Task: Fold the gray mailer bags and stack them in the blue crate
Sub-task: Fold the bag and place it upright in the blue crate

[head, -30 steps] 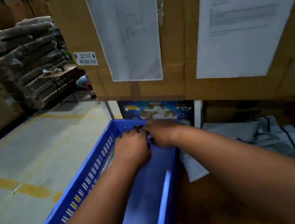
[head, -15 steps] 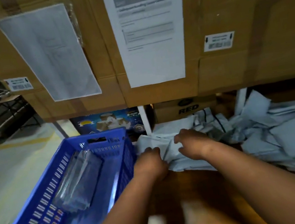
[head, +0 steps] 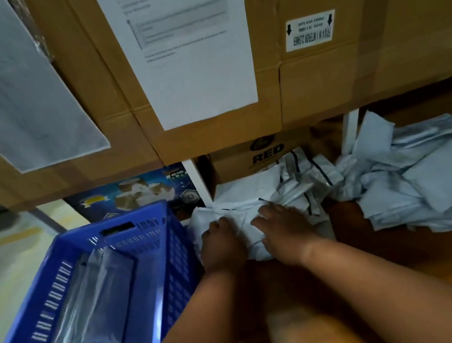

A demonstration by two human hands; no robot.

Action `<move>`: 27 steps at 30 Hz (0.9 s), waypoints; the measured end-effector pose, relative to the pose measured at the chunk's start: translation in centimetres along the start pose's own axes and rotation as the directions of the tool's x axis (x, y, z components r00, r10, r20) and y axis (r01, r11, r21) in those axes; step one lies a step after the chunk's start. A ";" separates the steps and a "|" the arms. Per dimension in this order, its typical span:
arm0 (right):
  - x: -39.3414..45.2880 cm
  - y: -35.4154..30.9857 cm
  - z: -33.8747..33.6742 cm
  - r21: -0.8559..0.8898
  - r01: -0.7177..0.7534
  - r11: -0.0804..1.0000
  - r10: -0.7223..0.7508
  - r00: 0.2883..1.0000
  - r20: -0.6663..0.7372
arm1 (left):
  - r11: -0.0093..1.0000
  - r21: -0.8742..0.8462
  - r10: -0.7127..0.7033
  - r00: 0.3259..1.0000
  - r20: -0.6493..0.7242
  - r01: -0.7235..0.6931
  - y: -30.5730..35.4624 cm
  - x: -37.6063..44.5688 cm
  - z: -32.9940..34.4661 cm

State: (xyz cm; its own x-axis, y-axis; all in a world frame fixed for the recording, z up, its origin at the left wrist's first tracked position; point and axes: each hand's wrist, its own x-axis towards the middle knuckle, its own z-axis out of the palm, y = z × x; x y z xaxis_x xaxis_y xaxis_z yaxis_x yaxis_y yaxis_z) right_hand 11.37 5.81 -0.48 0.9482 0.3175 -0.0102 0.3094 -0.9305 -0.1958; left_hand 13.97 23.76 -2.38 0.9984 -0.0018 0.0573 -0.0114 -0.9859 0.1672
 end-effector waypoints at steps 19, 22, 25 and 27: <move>-14.5 6.0 -2.4 0.681 -0.167 0.713 0.234 0.972 -0.007 | 0.500 -0.850 -0.235 0.971 0.050 0.165 9.3 -16.8 -8.0; -20.0 9.4 -1.0 0.409 -0.106 0.906 0.130 0.991 -0.031 | 0.056 -0.896 -0.221 0.881 0.419 0.440 11.6 -22.2 -3.1; -26.2 11.9 0.8 0.219 -0.008 0.976 -0.006 0.998 0.061 | -0.028 -0.813 -0.159 0.800 0.578 0.582 14.1 -27.7 1.7; -29.9 12.8 2.1 0.177 0.035 0.984 -0.063 0.986 0.155 | -0.036 -0.770 -0.178 0.754 0.632 0.637 15.7 -30.9 3.6</move>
State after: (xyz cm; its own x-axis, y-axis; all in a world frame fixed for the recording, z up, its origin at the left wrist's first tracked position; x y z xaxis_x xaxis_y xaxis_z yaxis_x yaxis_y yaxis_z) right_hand -13.18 -15.25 -4.77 0.9041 0.4003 -0.1496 0.3252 -0.8716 -0.3667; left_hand -16.88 7.75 -5.05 0.7902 0.0679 -0.6090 0.5934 0.1631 0.7882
